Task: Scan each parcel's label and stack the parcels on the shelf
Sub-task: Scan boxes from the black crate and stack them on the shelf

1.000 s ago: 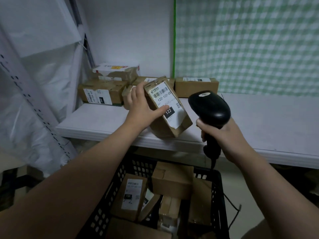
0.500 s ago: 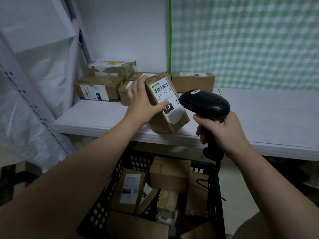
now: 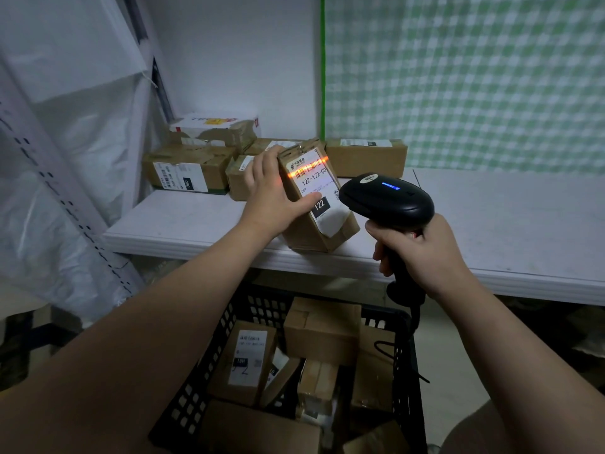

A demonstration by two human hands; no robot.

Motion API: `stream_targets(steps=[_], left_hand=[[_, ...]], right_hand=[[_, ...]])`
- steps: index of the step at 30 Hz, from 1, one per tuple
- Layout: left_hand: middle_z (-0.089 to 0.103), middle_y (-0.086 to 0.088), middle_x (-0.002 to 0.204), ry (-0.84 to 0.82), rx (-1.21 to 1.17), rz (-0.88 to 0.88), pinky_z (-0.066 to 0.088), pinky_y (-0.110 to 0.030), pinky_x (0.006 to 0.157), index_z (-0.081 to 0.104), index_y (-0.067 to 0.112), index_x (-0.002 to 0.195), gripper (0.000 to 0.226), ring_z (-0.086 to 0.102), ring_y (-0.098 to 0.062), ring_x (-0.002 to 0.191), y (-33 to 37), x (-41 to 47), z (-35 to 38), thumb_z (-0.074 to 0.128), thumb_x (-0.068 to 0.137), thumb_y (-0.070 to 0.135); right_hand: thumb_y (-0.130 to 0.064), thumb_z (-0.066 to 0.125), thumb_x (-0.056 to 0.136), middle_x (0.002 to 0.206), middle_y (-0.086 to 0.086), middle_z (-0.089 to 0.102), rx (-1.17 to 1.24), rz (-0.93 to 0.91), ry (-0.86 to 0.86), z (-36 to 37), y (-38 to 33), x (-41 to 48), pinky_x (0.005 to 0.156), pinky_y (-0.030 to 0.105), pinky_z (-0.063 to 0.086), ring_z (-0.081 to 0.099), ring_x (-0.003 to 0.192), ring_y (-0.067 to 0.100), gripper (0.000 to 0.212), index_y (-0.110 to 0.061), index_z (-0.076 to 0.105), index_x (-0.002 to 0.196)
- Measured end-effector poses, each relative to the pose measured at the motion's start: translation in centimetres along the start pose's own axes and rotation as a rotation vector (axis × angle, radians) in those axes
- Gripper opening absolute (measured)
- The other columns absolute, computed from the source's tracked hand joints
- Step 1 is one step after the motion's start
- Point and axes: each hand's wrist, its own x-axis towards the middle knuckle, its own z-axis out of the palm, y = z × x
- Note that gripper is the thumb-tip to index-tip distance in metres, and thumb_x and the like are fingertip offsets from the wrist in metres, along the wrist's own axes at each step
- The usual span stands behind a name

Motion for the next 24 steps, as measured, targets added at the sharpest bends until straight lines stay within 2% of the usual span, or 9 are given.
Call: stream_targets(steps=[10, 13, 15, 17, 18, 20, 22, 24], left_hand=[[0.025, -0.009, 0.148, -0.01, -0.013, -0.044, 0.017, -0.043, 0.116, 0.023, 0.012, 0.145, 0.094, 0.011, -0.027, 0.14, 0.0, 0.3, 0.0, 0.079, 0.074, 0.036], [0.025, -0.008, 0.149, -0.012, -0.003, -0.022, 0.017, -0.043, 0.115, 0.022, 0.013, 0.146, 0.095, 0.01, -0.027, 0.141, -0.2, 0.0, 0.1, 0.079, 0.074, 0.039], [0.025, -0.009, 0.149, -0.019, 0.011, -0.008, 0.017, -0.043, 0.115, 0.022, 0.013, 0.146, 0.096, 0.01, -0.027, 0.141, -0.3, -0.1, 0.0, 0.078, 0.074, 0.041], [0.026, -0.008, 0.148, -0.013, 0.005, -0.012, 0.019, -0.044, 0.115, 0.023, 0.014, 0.146, 0.095, 0.012, -0.027, 0.141, -0.5, -0.2, -0.3, 0.078, 0.073, 0.042], [0.026, -0.008, 0.148, -0.01, -0.006, -0.027, 0.02, -0.044, 0.114, 0.024, 0.014, 0.145, 0.093, 0.012, -0.027, 0.14, -0.6, -0.3, -0.6, 0.077, 0.074, 0.042], [0.03, -0.008, 0.146, 0.015, -0.067, -0.068, 0.023, -0.045, 0.113, 0.028, 0.016, 0.143, 0.084, 0.019, -0.027, 0.138, -1.6, -0.2, -1.1, 0.074, 0.078, 0.04], [0.038, -0.007, 0.14, 0.042, -0.191, -0.136, 0.032, -0.044, 0.111, 0.034, 0.022, 0.137, 0.074, 0.033, -0.026, 0.133, -3.0, 0.0, -1.8, 0.072, 0.078, 0.044], [0.046, -0.007, 0.133, 0.065, -0.309, -0.173, 0.042, -0.03, 0.102, 0.038, 0.023, 0.128, 0.06, 0.046, -0.02, 0.122, -4.1, -0.2, -2.6, 0.07, 0.081, 0.041]], right_hand=[[-0.026, 0.071, 0.079, 0.059, 0.018, 0.064, 0.061, -0.035, -0.036, -0.4, 0.3, -0.2, 0.046, 0.025, 0.046, 0.059, 0.045, 0.025, 0.026, -0.003, 0.065, 0.07], [-0.021, 0.073, 0.084, 0.067, 0.015, 0.068, 0.058, -0.036, -0.088, -0.2, 0.5, -0.1, 0.049, 0.027, 0.05, 0.062, 0.049, 0.026, 0.009, -0.013, 0.069, 0.082], [-0.023, 0.074, 0.082, 0.076, 0.016, 0.07, 0.088, -0.007, -0.102, 0.3, 0.9, 0.2, 0.055, 0.032, 0.056, 0.066, 0.059, 0.026, 0.011, -0.02, 0.069, 0.091], [-0.024, 0.076, 0.082, 0.09, 0.012, 0.072, 0.14, 0.051, -0.072, 1.3, 1.5, 0.5, 0.065, 0.035, 0.06, 0.07, 0.081, 0.023, 0.02, -0.027, 0.068, 0.1], [-0.023, 0.076, 0.082, 0.096, 0.005, 0.072, 0.175, 0.085, -0.04, 1.8, 1.9, 0.7, 0.072, 0.036, 0.06, 0.069, 0.09, 0.019, 0.024, -0.029, 0.067, 0.103], [-0.025, 0.074, 0.083, 0.095, -0.008, 0.072, 0.238, 0.165, 0.011, 3.1, 2.7, 1.1, 0.08, 0.031, 0.055, 0.066, 0.096, 0.011, 0.02, -0.033, 0.067, 0.1], [-0.03, 0.072, 0.084, 0.098, -0.009, 0.07, 0.312, 0.282, 0.029, 4.3, 3.2, 1.5, 0.085, 0.029, 0.05, 0.064, 0.102, 0.012, 0.014, -0.033, 0.065, 0.096], [-0.032, 0.072, 0.084, 0.105, -0.005, 0.07, 0.421, 0.374, 0.041, 5.3, 3.4, 1.9, 0.095, 0.036, 0.049, 0.063, 0.109, 0.018, 0.017, -0.032, 0.065, 0.1]])
